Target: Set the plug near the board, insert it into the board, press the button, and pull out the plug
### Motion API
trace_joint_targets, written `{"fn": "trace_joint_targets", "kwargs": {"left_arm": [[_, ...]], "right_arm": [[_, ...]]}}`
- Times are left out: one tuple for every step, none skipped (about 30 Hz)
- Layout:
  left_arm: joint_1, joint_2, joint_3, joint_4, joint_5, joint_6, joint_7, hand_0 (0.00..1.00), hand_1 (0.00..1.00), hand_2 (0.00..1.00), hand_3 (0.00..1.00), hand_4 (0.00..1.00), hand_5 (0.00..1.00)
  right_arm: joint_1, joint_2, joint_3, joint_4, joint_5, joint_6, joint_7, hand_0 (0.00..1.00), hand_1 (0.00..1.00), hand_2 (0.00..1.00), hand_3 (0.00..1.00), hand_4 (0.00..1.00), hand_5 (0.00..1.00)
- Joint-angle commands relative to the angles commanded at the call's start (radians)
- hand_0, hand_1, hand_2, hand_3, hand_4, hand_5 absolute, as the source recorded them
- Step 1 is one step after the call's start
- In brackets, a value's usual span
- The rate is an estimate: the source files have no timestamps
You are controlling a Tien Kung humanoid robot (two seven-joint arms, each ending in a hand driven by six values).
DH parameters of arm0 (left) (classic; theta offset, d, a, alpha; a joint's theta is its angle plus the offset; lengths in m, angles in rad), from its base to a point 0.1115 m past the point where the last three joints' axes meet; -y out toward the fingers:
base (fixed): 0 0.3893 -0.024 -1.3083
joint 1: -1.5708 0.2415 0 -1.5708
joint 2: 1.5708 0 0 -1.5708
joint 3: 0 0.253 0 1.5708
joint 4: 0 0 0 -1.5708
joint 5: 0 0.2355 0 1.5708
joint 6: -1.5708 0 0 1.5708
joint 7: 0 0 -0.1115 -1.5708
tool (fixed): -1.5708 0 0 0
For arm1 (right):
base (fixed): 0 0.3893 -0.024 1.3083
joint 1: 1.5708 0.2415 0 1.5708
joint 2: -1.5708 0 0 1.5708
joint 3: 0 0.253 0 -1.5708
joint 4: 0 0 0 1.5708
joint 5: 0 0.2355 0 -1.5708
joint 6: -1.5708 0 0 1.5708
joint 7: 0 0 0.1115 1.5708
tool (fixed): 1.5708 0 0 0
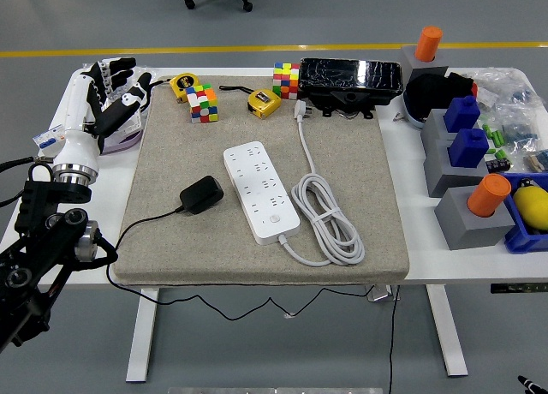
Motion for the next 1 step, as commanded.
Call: {"fn": "trace_joint_targets", "kwargs": {"left_arm": [[0.001, 0.0, 0.0, 0.0, 0.0, 0.0, 0.0, 0.774, 0.754, 0.736, 0.646, 0.813, 0.385]], "right_arm": [[-0.001, 0.0, 0.0, 0.0, 0.0, 0.0, 0.0, 0.538, 0.634, 0.651, 0.552, 0.89, 0.414]]}}
